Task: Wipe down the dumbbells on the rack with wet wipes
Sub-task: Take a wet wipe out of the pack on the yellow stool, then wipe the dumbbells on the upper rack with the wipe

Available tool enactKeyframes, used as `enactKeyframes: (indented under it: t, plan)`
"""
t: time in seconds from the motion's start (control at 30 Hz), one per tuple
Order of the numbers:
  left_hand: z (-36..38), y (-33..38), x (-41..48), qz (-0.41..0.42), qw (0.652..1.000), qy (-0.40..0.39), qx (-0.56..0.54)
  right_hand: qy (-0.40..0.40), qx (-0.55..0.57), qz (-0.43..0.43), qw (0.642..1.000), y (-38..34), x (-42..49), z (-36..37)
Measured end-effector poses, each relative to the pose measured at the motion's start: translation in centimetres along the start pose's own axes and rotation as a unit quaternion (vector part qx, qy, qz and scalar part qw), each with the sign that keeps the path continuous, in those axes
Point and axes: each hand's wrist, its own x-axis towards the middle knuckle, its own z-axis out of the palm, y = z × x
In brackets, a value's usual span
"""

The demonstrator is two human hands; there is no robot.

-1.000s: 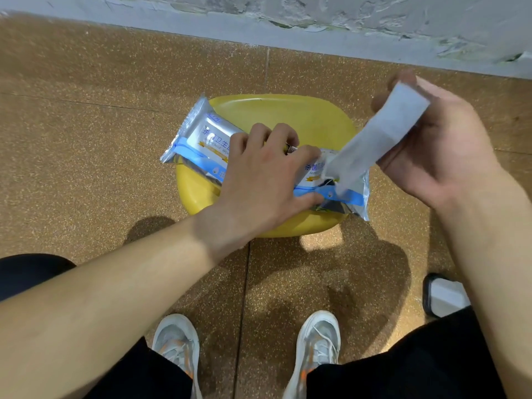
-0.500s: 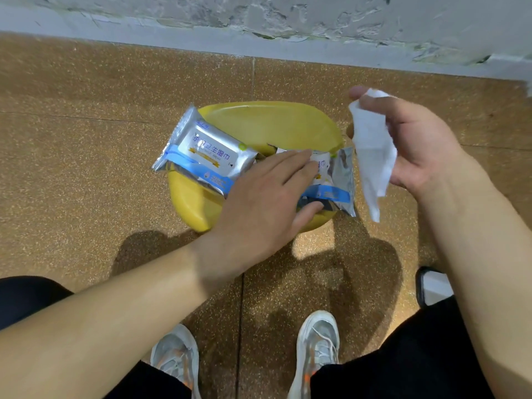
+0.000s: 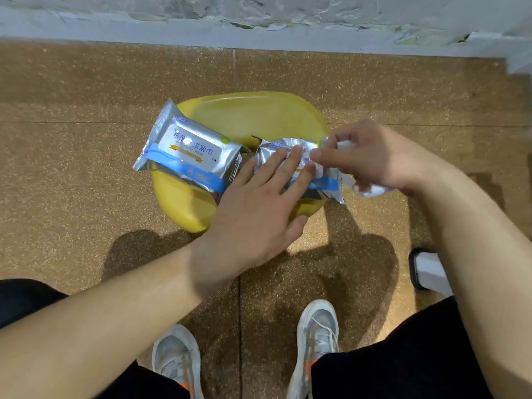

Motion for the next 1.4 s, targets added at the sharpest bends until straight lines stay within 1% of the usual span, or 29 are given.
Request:
enactKeyframes:
  t: [0.07, 0.1, 0.17, 0.27, 0.37, 0.5, 0.6, 0.67, 0.73, 0.87, 0.9, 0.93, 1.0, 1.07, 1.13, 1.17, 1.2, 1.23, 1.27, 1.33, 1.37, 1.4]
  plan:
    - [0.2, 0.0, -0.1, -0.003, 1.000, -0.011, 0.007, 0.019, -0.099, -0.017, 0.995, 0.3, 0.4, 0.9]
    - [0.2, -0.1, -0.2, -0.003, 1.000, -0.013, 0.008, 0.029, -0.128, -0.014, 0.991, 0.6, 0.6, 1.2]
    - [0.1, -0.1, -0.2, -0.003, 1.000, -0.017, 0.006, 0.044, -0.149, 0.002, 0.988, 0.9, 1.1, 1.3]
    - [-0.3, -0.2, -0.1, 0.000, 0.999, -0.033, -0.006, 0.051, -0.138, 0.030, 0.989, 1.3, 1.7, 0.8]
    - [-0.5, -0.3, 0.1, 0.005, 0.998, -0.056, -0.016, 0.056, -0.126, 0.077, 0.987, 1.1, 1.7, 0.3]
    - [-1.1, -0.7, 0.4, 0.024, 0.997, -0.071, -0.030, 0.066, -0.087, 0.086, 0.990, 0.8, 2.1, 0.2]
    - [-1.4, -0.8, 0.4, 0.045, 0.996, -0.075, -0.016, 0.064, 0.008, 0.097, 0.993, 0.6, 2.4, 0.3]
    - [-1.5, -0.7, 0.4, 0.044, 0.996, -0.074, -0.013, 0.069, 0.036, 0.104, 0.992, 0.6, 2.3, 0.4]
    - [-1.9, -0.6, 0.5, 0.039, 0.996, -0.083, -0.007, 0.077, 0.021, 0.103, 0.991, 0.6, 2.4, 0.5]
    - [-2.4, -0.2, 0.9, 0.027, 0.992, -0.121, 0.016, 0.073, -0.067, 0.113, 0.989, 0.5, 1.9, -0.2]
    - [-2.3, -0.3, 0.8, 0.029, 0.991, -0.127, 0.016, 0.076, -0.068, 0.111, 0.989, 0.6, 1.5, -0.5]
    - [-2.3, -0.4, 0.6, 0.030, 0.992, -0.126, 0.007, 0.081, -0.038, 0.106, 0.990, 0.7, 1.1, -0.9]
    - [-2.8, -0.5, 0.2, 0.033, 0.994, -0.096, -0.045, 0.102, 0.073, 0.108, 0.986, 0.5, 0.1, -1.5]
    - [-3.9, 0.3, -0.1, 0.020, 0.990, -0.021, -0.138, 0.137, 0.171, 0.123, 0.968, 0.4, -1.1, -1.7]
    - [-5.1, 1.8, -0.2, -0.008, 0.965, 0.079, -0.248, 0.143, 0.259, 0.146, 0.944, 0.3, -2.4, -1.8]
    - [-5.9, 2.6, -0.2, -0.036, 0.948, 0.103, -0.299, 0.129, 0.310, 0.159, 0.929, 0.3, -3.1, -1.7]
    - [-6.9, 3.4, -0.4, -0.070, 0.932, 0.096, -0.343, 0.109, 0.367, 0.172, 0.908, 0.2, -3.9, -1.6]
    - [-7.6, 4.1, -0.6, -0.102, 0.918, 0.069, -0.378, 0.086, 0.429, 0.182, 0.881, 0.0, -4.7, -1.3]
    - [-8.0, 4.9, -1.0, -0.127, 0.907, 0.037, -0.400, 0.064, 0.494, 0.188, 0.846, -0.2, -5.6, -1.0]
    - [-8.5, 6.5, -1.9, -0.158, 0.886, 0.000, -0.435, 0.038, 0.608, 0.187, 0.771, -0.5, -7.3, -0.2]
    - [-8.7, 7.4, -2.6, -0.180, 0.867, -0.003, -0.465, 0.034, 0.638, 0.189, 0.746, -0.6, -8.2, 0.2]
    - [-9.0, 8.2, -3.3, -0.210, 0.840, 0.002, -0.501, 0.027, 0.652, 0.189, 0.734, -0.7, -9.2, 0.7]
